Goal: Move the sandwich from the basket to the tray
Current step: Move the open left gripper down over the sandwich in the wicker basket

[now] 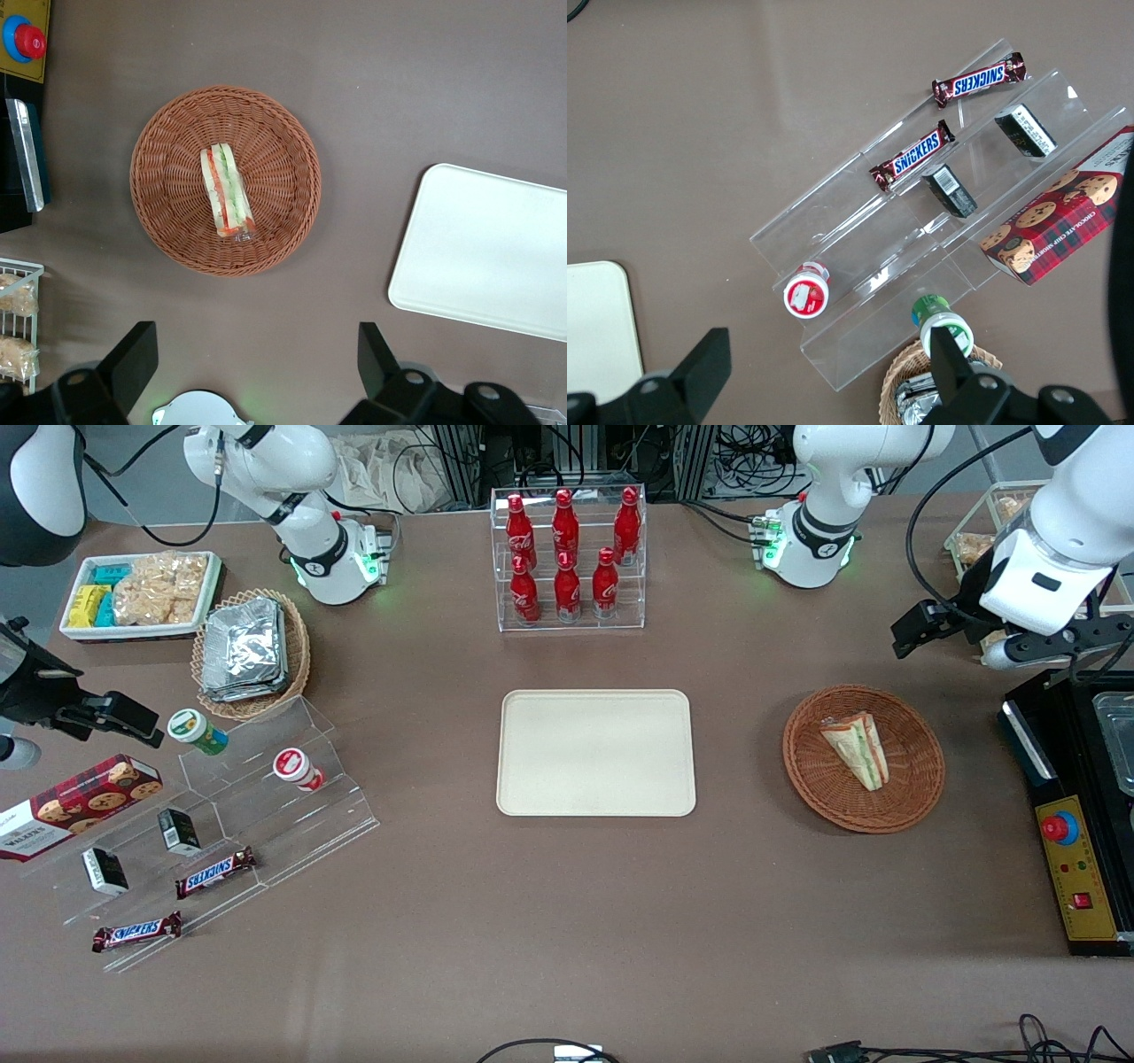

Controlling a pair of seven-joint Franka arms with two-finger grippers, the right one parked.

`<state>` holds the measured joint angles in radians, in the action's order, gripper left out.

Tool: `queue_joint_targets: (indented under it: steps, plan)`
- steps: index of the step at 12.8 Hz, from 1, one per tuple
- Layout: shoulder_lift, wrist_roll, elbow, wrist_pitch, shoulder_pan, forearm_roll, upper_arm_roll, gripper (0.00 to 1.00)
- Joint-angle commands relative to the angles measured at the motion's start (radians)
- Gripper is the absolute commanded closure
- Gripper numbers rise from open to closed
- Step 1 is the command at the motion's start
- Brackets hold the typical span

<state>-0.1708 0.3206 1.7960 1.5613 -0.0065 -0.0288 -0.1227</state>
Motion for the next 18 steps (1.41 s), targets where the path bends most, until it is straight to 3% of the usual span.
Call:
queue_joint_targets:
  steps: [1,7,11,18]
  plan:
    - [-0.007,0.036,-0.015,-0.035,0.0,-0.016,-0.002,0.0]
    - [0.004,0.051,-0.03,-0.056,-0.012,-0.01,-0.003,0.0]
    - [0.002,0.06,0.052,-0.02,-0.012,-0.008,-0.003,0.0]
    - [0.023,0.191,0.465,0.468,0.0,0.055,0.005,0.0]
